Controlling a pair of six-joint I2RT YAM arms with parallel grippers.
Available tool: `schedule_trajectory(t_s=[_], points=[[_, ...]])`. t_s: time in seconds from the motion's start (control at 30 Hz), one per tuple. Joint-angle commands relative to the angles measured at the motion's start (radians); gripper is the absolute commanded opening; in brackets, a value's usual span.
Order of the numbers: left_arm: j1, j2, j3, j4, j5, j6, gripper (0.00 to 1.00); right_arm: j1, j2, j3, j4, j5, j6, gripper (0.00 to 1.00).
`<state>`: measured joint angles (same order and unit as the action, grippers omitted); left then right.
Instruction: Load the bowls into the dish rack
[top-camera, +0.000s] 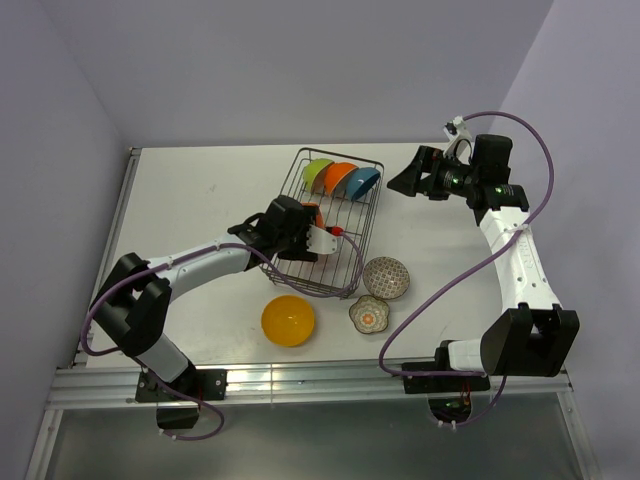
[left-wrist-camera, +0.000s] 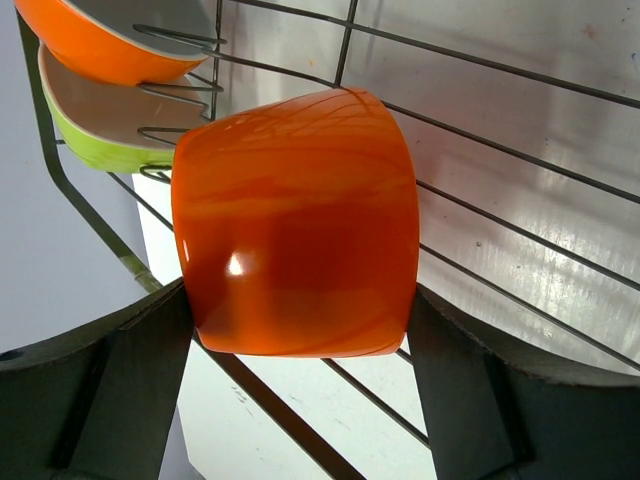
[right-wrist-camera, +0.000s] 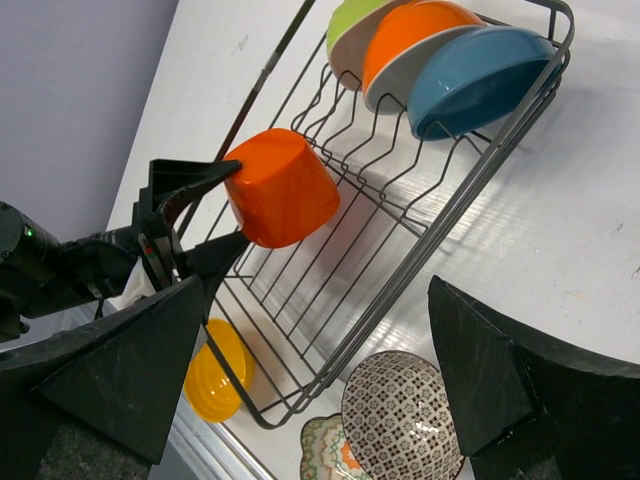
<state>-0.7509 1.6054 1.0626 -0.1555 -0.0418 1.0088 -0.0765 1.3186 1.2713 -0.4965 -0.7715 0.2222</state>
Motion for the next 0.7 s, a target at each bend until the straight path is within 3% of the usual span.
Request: schedule_trajectory(t_s=[0.0, 0.03, 0.2, 0.53, 0.67], points=[[-0.01, -0.019, 0.02, -0.075, 0.033, -0.001, 0.86, -0.006, -0.001, 0.04, -0.002, 0.003, -0.017, 1.0], [-0.011, -0.022, 0.022, -0.085, 0.033, -0.004, 0.95, -0.006, -0.001, 0.042, -0.001, 0.005, -0.017, 1.0], [-0.018, -0.028, 0.025, -0.113, 0.049, -0.007, 0.99, -0.006, 0.001, 0.045, -0.007, 0.005, -0.021, 1.0], [-0.022, -0.039, 0.091, -0.162, 0.057, -0.071, 0.99, -0.006, -0.001, 0.046, -0.005, -0.003, -0.024, 1.0], [-0.022, -0.038, 0.183, -0.206, 0.063, -0.163, 0.93, -0.006, -0.004, 0.045, -0.008, -0.009, -0.032, 1.0]])
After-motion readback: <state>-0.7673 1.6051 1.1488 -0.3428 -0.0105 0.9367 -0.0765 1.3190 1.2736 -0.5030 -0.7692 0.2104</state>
